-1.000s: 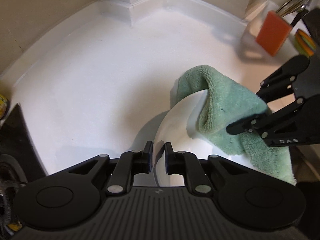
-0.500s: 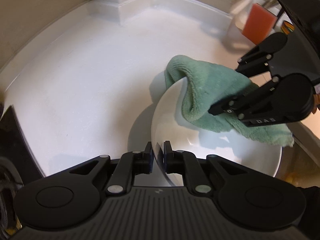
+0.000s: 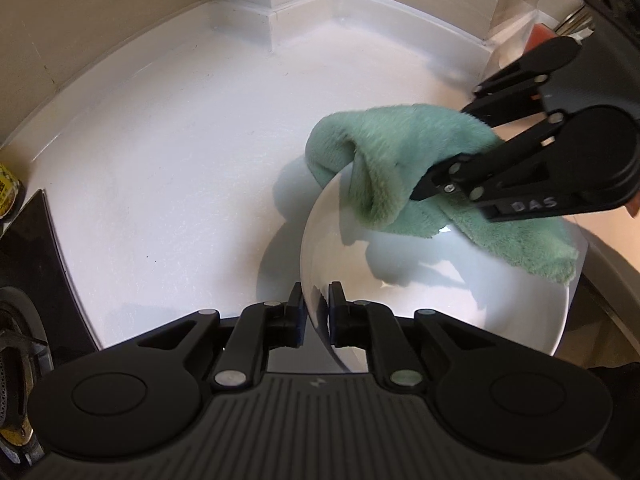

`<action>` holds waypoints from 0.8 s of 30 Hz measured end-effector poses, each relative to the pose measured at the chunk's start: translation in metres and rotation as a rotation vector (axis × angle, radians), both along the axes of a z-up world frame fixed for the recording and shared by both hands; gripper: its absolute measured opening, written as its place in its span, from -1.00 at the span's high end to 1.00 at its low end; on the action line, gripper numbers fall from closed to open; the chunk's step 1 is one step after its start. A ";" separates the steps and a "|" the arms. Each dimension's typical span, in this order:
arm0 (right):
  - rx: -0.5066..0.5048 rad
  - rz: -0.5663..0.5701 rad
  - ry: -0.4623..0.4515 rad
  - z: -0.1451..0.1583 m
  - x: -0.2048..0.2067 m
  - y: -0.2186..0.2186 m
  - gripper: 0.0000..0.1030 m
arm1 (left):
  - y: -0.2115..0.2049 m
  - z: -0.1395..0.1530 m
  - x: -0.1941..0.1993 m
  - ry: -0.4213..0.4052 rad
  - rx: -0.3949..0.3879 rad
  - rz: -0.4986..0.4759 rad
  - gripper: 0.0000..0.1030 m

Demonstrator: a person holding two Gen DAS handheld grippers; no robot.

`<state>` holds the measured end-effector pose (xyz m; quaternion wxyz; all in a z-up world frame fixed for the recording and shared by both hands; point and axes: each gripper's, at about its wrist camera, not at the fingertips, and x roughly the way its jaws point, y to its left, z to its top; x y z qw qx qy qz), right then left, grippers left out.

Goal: Clean bowl
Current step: 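Hold the bowl with the left gripper while the right gripper wipes the towel across the bowl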

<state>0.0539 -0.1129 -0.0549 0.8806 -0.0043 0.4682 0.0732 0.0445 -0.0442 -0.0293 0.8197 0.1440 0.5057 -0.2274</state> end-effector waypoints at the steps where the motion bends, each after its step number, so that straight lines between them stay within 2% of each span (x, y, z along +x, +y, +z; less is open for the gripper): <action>1: 0.015 -0.018 -0.003 0.000 -0.004 -0.002 0.66 | 0.001 0.000 0.001 0.003 -0.003 0.000 0.81; 5: 0.036 -0.053 0.022 -0.002 -0.015 -0.003 0.67 | 0.000 -0.003 0.003 0.008 -0.007 -0.005 0.81; 11: 0.077 -0.129 -0.024 0.010 -0.042 -0.007 0.67 | -0.001 -0.004 0.003 0.001 -0.010 -0.005 0.81; 17: 0.112 -0.106 0.034 -0.002 -0.054 -0.005 0.73 | -0.001 -0.005 0.000 -0.007 -0.020 -0.019 0.81; 19: 0.130 -0.125 0.045 -0.001 -0.043 -0.013 0.76 | -0.002 -0.005 -0.002 -0.014 -0.010 -0.036 0.79; 24: -0.029 0.065 0.056 0.000 -0.002 0.008 0.75 | -0.006 -0.004 -0.003 -0.017 0.011 -0.064 0.79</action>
